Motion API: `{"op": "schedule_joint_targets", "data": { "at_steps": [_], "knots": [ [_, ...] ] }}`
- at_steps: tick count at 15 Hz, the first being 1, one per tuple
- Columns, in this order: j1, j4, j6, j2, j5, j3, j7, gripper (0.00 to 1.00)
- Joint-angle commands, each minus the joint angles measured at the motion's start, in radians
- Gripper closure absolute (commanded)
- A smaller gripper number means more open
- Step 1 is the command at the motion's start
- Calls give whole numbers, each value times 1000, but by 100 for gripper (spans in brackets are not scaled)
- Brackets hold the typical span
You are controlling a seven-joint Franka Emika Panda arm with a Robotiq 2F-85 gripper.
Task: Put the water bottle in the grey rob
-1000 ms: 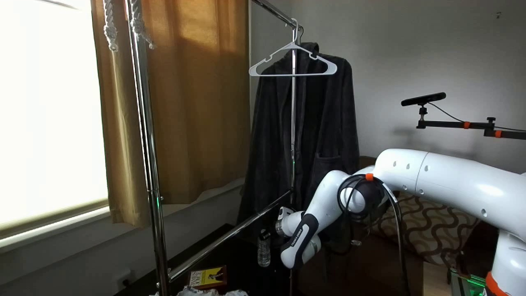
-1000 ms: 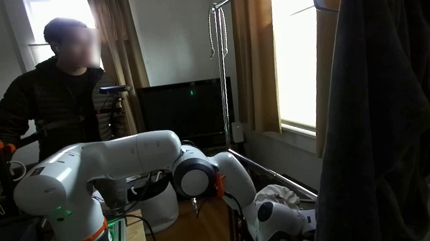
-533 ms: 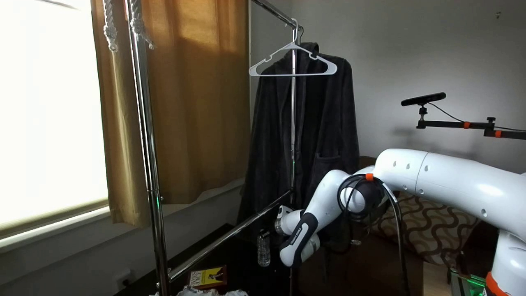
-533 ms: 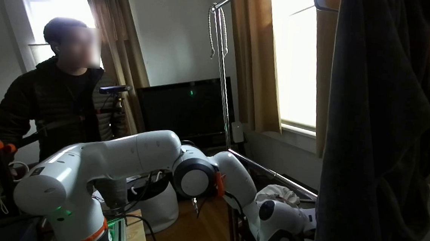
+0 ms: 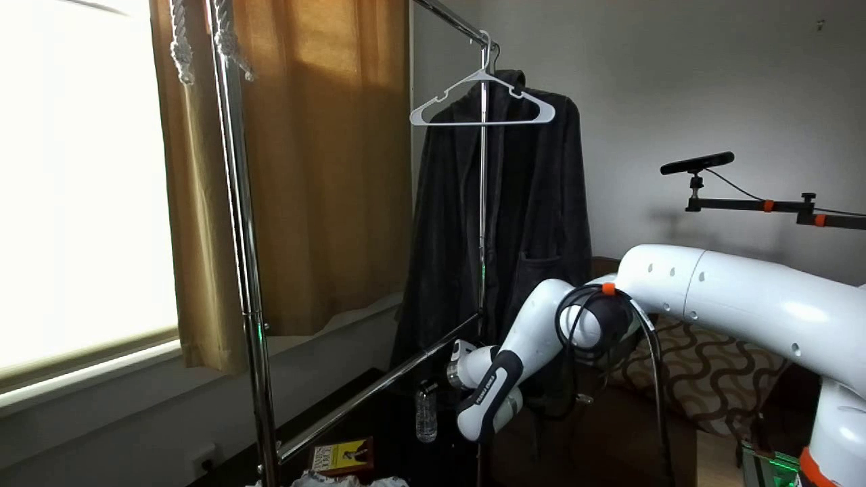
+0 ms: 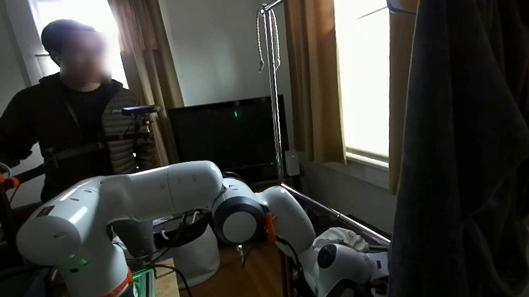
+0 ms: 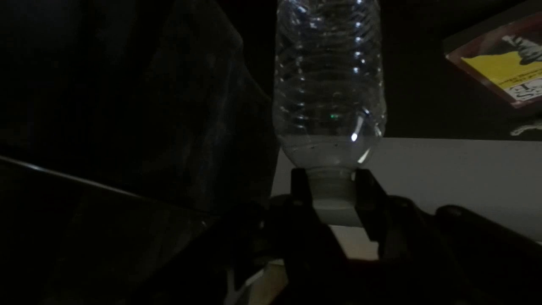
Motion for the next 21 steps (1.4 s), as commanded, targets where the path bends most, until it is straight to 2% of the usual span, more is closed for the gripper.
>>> {"op": "schedule_joint_targets", "data": {
  "at_steps": [1,3,5,9,10,11,14,15,16,17,18,21],
  "knots": [
    [4,-70,116,1,-28,9,17,92],
    [13,-158,214,-6,4,10,0,92],
    [22,-272,360,-16,36,6,-9,92],
    [42,-492,728,-53,68,-9,-100,92],
    [67,-311,612,1,95,-40,-79,92],
    [71,-330,614,-9,118,-45,-92,92],
    [87,-282,562,-26,152,-70,-99,92],
    [95,-431,644,-88,159,-73,-100,92],
    [94,-366,561,-85,153,-73,-92,92],
    [96,-442,560,-125,150,-72,-86,92],
    [94,-527,617,-137,122,-68,-67,92],
    [110,-597,561,-211,100,-70,-69,92]
  ]
}}
